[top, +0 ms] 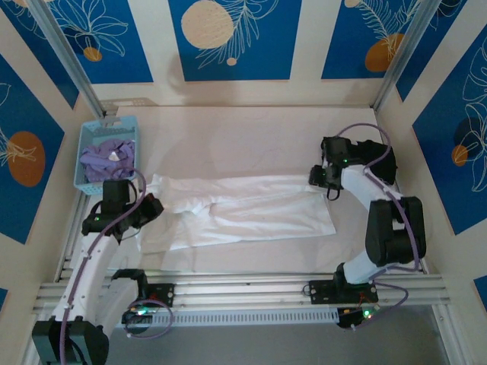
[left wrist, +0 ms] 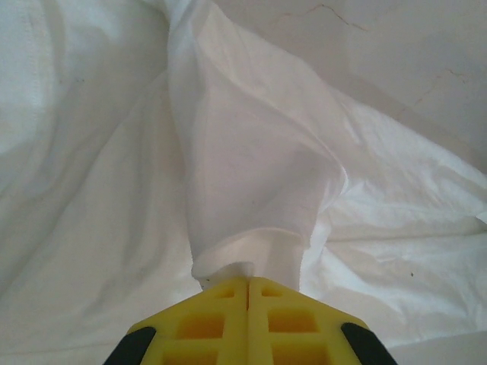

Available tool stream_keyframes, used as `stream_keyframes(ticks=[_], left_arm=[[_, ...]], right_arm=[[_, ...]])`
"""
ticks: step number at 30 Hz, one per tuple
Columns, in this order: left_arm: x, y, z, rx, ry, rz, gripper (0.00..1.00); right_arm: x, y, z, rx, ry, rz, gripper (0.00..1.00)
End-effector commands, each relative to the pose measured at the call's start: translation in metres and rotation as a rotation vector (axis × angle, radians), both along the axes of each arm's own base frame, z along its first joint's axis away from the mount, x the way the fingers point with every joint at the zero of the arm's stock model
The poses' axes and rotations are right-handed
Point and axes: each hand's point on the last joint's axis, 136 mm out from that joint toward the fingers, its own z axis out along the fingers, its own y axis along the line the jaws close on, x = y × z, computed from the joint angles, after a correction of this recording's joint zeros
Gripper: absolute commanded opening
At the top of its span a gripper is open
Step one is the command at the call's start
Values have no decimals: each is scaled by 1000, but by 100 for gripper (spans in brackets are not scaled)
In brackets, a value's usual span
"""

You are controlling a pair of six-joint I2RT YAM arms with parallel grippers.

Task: Fold the inside-out t-shirt

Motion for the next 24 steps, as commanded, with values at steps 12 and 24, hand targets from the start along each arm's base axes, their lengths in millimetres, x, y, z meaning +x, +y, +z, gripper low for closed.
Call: stream_keyframes(ticks=[12, 24], left_arm=[[1, -13, 15, -94, -9, -24, 0], [-1, -15, 25, -118, -1, -26, 0]], right_arm=[[-73, 349, 61, 51, -642, 1057, 95], [-75, 434, 33, -44, -913, 1039, 97]])
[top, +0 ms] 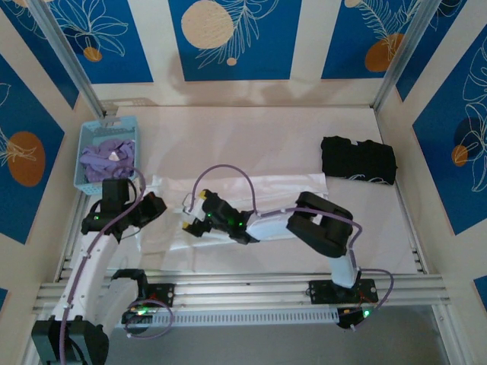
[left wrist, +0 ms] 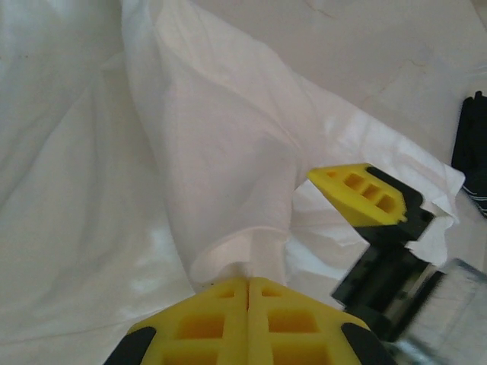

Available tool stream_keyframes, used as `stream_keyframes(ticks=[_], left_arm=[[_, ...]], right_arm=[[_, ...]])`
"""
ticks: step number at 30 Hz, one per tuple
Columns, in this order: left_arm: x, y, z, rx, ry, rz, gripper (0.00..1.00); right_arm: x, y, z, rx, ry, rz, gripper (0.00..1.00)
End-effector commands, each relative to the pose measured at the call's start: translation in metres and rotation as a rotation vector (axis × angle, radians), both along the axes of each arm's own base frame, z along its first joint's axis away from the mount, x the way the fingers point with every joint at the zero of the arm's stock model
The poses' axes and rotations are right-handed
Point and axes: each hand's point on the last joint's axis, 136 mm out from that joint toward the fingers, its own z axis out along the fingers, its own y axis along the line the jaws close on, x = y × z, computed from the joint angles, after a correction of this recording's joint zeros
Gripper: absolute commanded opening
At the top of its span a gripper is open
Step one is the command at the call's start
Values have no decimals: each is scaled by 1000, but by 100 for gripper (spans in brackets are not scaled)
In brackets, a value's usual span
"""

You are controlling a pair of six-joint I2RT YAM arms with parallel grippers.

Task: Fold the inside-out t-shirt

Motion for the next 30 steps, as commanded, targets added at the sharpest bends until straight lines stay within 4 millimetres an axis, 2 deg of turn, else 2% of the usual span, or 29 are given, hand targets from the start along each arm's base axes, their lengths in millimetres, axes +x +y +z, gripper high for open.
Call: stream_keyframes(ticks=[1, 10, 15, 18, 23, 30], left_arm=[[0, -2, 16, -28, -8, 3, 0], [-1, -1, 18, -30, -12, 10, 0], [1, 2, 15, -21, -8, 23, 0], [1, 4, 13, -12, -5, 33, 0], [1, 9, 12, 18, -7, 47, 0], [0, 14, 5, 45, 5, 56, 0]], right_arm=[[24, 16, 41, 119, -189, -103, 97], [45, 20, 47, 88, -354, -280, 95], [50, 9, 57, 74, -422, -356, 90], [49, -3, 61, 53, -447, -379, 84], [47, -20, 64, -5, -453, -399, 66], [37, -28, 50, -95, -399, -349, 42]])
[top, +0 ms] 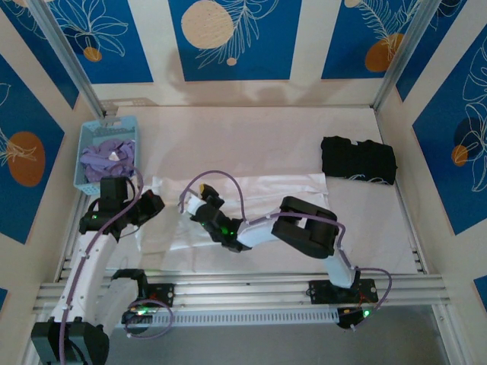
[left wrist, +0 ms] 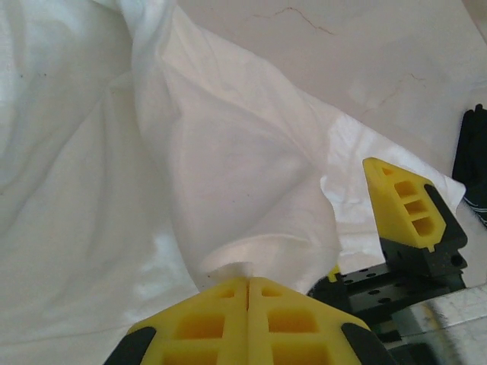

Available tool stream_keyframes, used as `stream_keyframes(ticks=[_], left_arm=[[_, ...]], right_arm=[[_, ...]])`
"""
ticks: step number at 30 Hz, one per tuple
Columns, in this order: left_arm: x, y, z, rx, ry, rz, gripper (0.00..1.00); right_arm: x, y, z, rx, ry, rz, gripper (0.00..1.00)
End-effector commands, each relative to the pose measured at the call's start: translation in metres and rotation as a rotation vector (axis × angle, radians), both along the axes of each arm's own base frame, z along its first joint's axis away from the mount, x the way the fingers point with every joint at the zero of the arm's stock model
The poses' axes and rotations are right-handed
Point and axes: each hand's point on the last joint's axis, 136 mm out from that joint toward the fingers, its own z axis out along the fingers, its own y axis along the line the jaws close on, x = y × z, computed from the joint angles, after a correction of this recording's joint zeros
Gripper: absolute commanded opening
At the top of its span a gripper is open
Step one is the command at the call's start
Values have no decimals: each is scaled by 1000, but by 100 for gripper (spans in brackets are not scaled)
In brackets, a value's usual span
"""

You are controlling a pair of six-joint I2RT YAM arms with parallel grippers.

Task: Fold the inside-out t-shirt

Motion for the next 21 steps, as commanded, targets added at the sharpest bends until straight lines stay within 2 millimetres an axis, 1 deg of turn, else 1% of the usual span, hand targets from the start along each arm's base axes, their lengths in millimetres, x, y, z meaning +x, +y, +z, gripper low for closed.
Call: stream_keyframes(ticks=[1, 5, 7, 12, 15, 16, 17, 18, 19, 21], left_arm=[[-3, 8, -2, 28, 13, 26, 0], [-6, 12, -7, 54, 24, 37, 0], [-8, 14, -11, 61, 29, 42, 0], [-13, 15, -27, 56, 50, 64, 0], [-21, 15, -39, 38, 71, 85, 0], [-22, 15, -42, 28, 69, 95, 7], [-23, 15, -42, 24, 62, 106, 18], [-22, 17, -41, 27, 48, 123, 29], [-21, 22, -39, 47, 34, 142, 37], [-18, 31, -34, 96, 2, 166, 51]], right_arm=[[-7, -7, 13, 0, 16, -1, 37], [-16, -11, 5, -44, 69, 33, 18], [-23, -13, -4, -74, 121, 71, 13], [-43, -17, -24, -138, 233, 164, 8], [-61, -20, -40, -190, 326, 245, 9], [-68, -22, -45, -207, 360, 271, 12], [-73, -25, -50, -221, 391, 289, 17], [-78, -28, -54, -231, 426, 303, 26], [-84, -32, -57, -239, 465, 319, 34], [-94, -36, -54, -225, 534, 354, 44]])
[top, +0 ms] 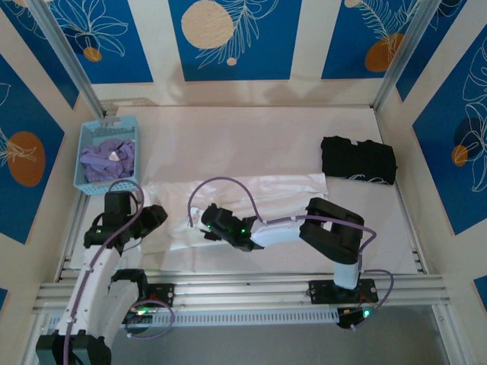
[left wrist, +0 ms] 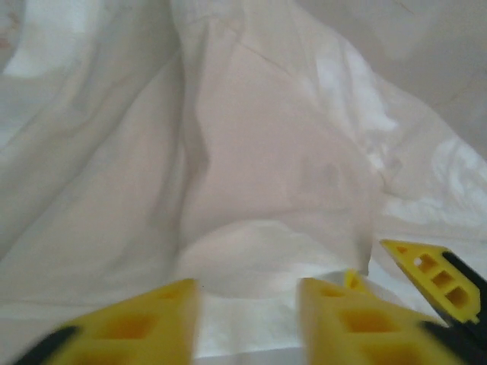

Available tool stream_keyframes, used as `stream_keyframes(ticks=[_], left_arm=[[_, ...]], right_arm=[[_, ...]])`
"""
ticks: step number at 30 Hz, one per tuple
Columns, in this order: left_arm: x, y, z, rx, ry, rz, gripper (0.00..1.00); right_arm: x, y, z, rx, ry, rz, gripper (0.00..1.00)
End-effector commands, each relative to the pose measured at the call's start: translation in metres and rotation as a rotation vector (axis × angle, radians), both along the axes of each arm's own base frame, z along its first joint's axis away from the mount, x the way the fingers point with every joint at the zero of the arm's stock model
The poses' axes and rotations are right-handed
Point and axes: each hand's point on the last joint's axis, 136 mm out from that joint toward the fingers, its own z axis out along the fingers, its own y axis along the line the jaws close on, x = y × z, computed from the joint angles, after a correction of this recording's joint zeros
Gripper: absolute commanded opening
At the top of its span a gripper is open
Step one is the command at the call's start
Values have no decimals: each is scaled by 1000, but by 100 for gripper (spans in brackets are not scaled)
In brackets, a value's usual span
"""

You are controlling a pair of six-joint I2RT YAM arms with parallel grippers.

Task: Fold the inside-out t-shirt

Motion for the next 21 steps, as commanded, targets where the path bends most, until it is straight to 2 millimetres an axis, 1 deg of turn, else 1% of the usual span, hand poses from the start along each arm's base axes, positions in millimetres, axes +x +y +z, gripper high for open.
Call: stream_keyframes(ticks=[1, 3, 4, 6, 8, 10, 12, 13, 15, 16, 18, 21], left_arm=[[9, 18, 12, 76, -64, 71, 57], [14, 25, 17, 112, -83, 85, 65], [18, 25, 18, 114, -95, 86, 66], [30, 19, 22, 84, -135, 64, 68], [46, 10, 20, 43, -160, 39, 68], [65, 3, 17, 29, -172, 6, 68], [83, 0, 12, 47, -182, -12, 67], [94, -2, 10, 53, -193, -24, 65], [112, -7, 4, 45, -193, -42, 60], [122, -10, 0, 44, -199, -56, 59], [138, -8, -15, 55, -170, -47, 55], [159, -2, -37, 90, -115, -37, 52]], right_arm=[[-31, -10, 4, 12, 190, 80, 47], [-39, -12, 17, 54, 254, 102, 49], [-41, -13, 24, 85, 284, 109, 50], [-41, -13, 38, 165, 349, 106, 50], [-32, -13, 49, 275, 414, 80, 50], [-12, -12, 54, 368, 470, 9, 49], [11, -10, 49, 402, 510, -98, 45], [19, -9, 42, 398, 532, -136, 43], [29, -5, 30, 386, 557, -194, 38], [30, -2, 23, 378, 583, -203, 36], [29, -1, 10, 355, 620, -233, 32], [25, -6, -11, 299, 657, -274, 28]])
